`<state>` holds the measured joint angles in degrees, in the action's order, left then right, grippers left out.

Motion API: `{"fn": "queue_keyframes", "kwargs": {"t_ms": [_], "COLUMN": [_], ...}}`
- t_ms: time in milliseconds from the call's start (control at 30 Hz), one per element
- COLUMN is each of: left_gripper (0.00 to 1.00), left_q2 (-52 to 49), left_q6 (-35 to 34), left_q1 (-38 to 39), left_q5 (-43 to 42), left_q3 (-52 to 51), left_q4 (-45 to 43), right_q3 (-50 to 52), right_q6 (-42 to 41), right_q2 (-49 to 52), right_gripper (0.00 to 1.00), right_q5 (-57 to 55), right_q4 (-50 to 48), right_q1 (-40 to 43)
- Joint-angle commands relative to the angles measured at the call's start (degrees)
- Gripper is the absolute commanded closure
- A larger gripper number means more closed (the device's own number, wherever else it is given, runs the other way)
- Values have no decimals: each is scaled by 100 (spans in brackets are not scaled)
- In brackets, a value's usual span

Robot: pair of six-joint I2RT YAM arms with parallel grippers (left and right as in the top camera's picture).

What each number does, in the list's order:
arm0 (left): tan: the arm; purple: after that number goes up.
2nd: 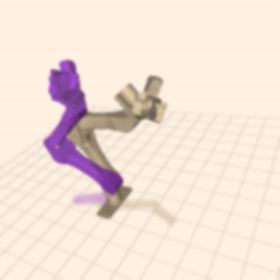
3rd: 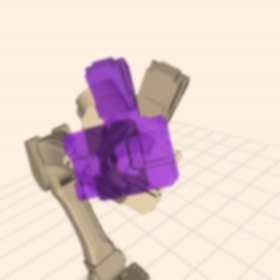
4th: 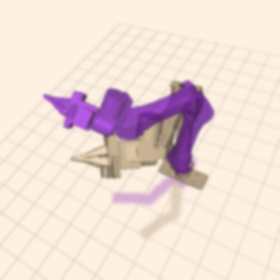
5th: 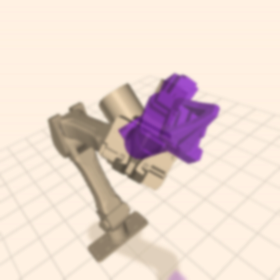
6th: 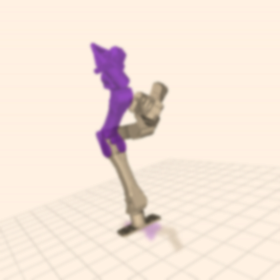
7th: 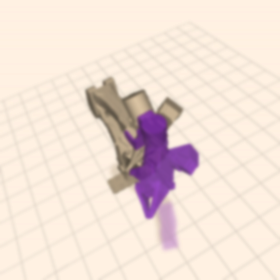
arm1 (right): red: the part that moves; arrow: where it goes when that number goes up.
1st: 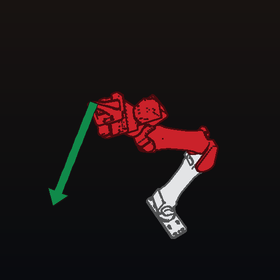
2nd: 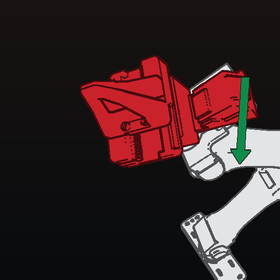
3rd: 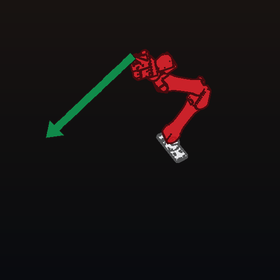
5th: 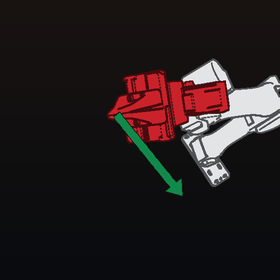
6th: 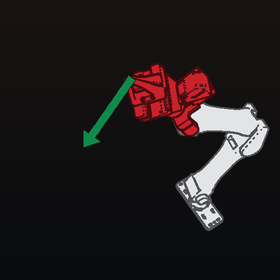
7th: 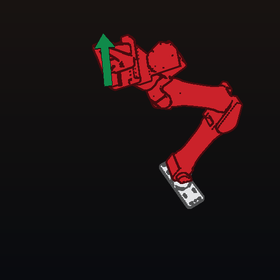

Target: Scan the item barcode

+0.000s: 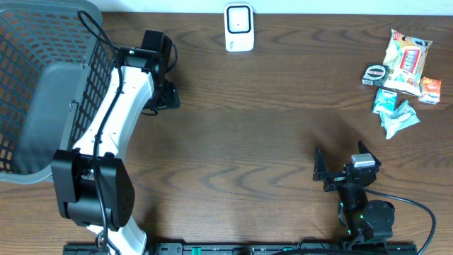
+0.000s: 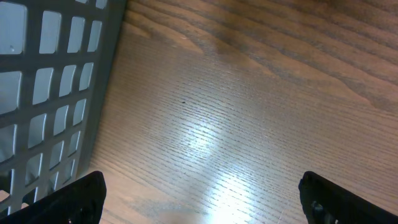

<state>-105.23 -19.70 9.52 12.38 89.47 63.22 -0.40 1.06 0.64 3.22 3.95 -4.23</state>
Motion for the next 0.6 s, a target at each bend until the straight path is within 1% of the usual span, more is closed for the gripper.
{"fn": "queue_keyframes", "kwargs": {"t_ms": [0, 167, 333, 467, 567], "left_gripper": [2, 2, 2, 2, 2], "left_q2": [50, 131, 509, 1106, 1738], "left_q6": [-55, -57, -57, -57, -55], "left_q1": [-24, -24, -17, -17, -17], "left_q5": [74, 26, -555, -595, -595], "left_q3": [-11, -13, -229, -793, -1403], "left_q4": [37, 127, 122, -98, -575], "right_q3": [7, 7, 7, 7, 9], "right_q6": [-35, -35, -35, -35, -35], "right_q2": [-33, -33, -33, -33, -33], "right_gripper": [1, 1, 1, 1, 1], "right_q5": [33, 33, 33, 33, 33], "right_q4": [17, 17, 17, 17, 17], "right_q1": [50, 50, 50, 50, 50]}}
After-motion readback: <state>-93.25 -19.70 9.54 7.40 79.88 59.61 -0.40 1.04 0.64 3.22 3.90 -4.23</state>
